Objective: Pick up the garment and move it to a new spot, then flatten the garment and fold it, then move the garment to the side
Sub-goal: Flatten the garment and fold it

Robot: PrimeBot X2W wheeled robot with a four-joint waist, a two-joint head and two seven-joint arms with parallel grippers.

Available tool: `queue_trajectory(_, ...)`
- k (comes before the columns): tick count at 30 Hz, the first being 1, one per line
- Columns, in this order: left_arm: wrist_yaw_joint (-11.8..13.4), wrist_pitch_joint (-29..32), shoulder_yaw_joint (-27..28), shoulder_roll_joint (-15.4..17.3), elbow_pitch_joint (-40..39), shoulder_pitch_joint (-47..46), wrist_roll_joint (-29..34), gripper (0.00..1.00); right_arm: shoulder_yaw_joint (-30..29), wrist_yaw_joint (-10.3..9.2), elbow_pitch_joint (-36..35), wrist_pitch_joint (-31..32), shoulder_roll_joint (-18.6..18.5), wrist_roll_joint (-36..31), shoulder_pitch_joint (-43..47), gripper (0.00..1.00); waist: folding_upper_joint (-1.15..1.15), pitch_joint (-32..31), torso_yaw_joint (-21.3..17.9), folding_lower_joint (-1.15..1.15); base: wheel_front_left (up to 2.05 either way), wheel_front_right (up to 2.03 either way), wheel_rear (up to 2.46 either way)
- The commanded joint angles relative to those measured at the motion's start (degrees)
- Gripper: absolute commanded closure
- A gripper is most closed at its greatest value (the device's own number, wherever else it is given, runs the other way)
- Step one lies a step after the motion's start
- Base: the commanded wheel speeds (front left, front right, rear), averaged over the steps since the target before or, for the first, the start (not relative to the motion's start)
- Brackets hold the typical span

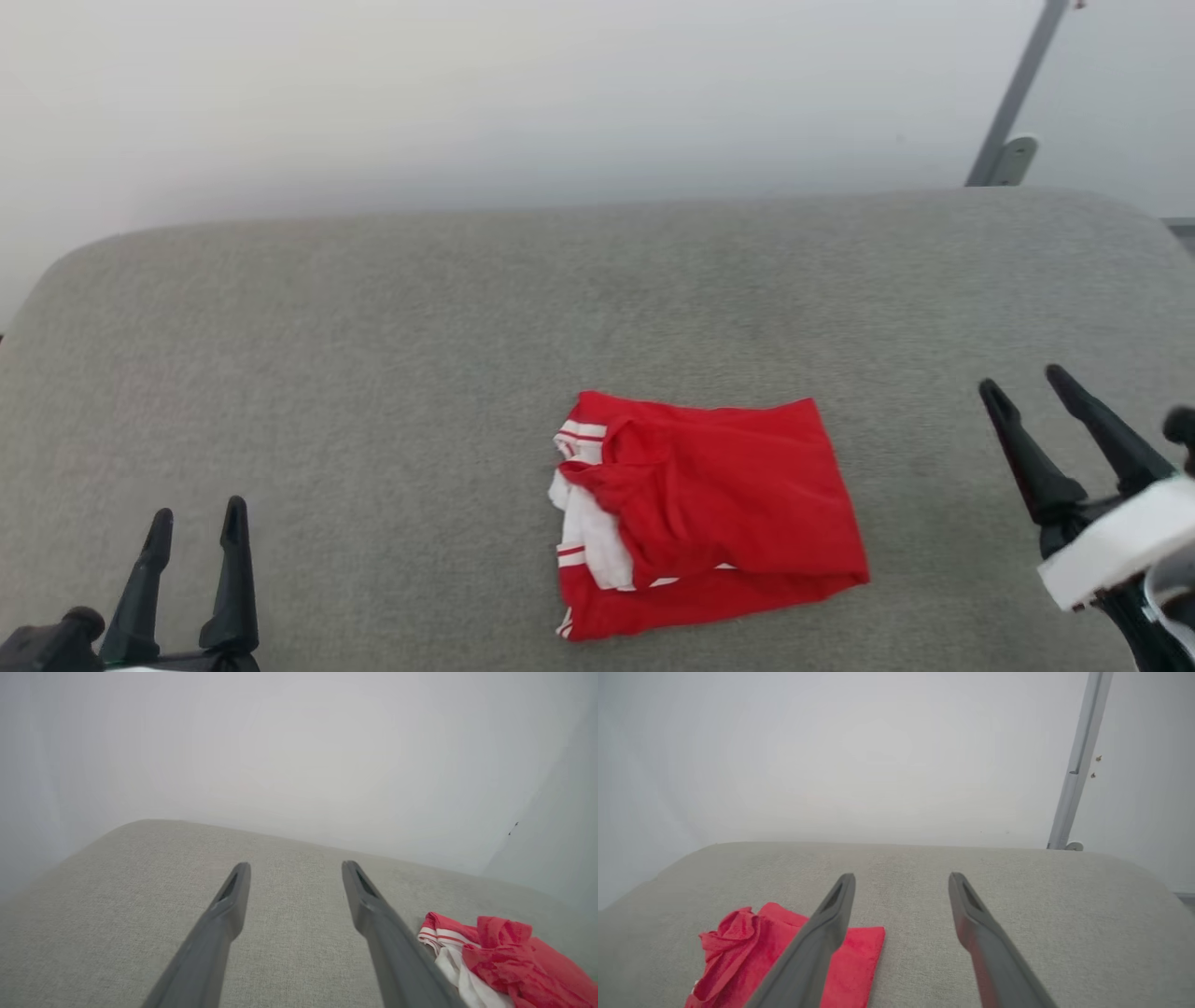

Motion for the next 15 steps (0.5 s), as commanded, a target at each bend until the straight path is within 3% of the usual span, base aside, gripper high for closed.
queue_trajectory(1, -0.5, -0.3, 0.6, -0.2, -0.3, 0.8, 0.7, 0.0, -0.7, -0.02, 0.8, -2.5, 0.3, -1.5, 1.1, 0.0, 0.0, -1.0, -1.1, 0.0, 0.0, 0.0, 0.0)
queue_trajectory(15, -1.9, -0.3, 3.3, -2.1, 1.3, 3.3, 3.7, 0.0, -1.5, -0.02, 10.3, -15.5, 2.0, -6.2, 5.5, 0.0, 0.0, -3.4, -2.8, 0.0, 0.0, 0.0, 0.0)
